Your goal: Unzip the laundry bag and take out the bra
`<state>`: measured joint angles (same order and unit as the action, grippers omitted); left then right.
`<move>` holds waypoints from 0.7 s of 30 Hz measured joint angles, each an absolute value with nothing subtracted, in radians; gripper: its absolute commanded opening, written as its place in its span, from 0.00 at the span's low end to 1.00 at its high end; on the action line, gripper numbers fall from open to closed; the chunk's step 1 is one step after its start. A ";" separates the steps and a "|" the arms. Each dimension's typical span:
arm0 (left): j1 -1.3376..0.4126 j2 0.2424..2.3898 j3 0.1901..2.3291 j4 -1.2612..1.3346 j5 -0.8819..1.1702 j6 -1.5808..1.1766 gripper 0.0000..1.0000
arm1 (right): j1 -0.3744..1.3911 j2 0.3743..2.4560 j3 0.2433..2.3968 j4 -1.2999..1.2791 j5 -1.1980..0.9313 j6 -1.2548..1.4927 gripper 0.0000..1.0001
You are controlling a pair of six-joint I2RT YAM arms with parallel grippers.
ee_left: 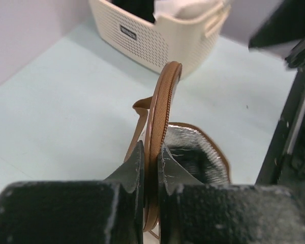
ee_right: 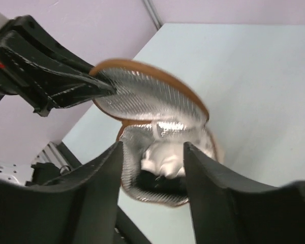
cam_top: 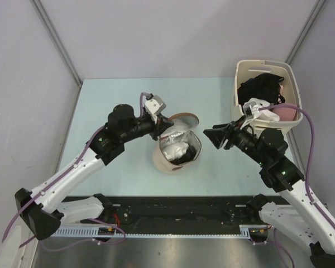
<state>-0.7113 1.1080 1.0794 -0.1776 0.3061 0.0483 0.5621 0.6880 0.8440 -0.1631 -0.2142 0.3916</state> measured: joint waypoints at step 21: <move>-0.711 1.051 1.002 -0.089 0.231 -0.080 0.01 | 0.952 1.179 0.853 -0.127 0.337 0.449 0.75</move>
<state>-0.7113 1.0512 1.0016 -0.0887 0.2306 -0.0799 0.9520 1.1786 0.8532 -0.1272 0.3370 0.4488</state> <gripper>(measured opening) 0.094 0.759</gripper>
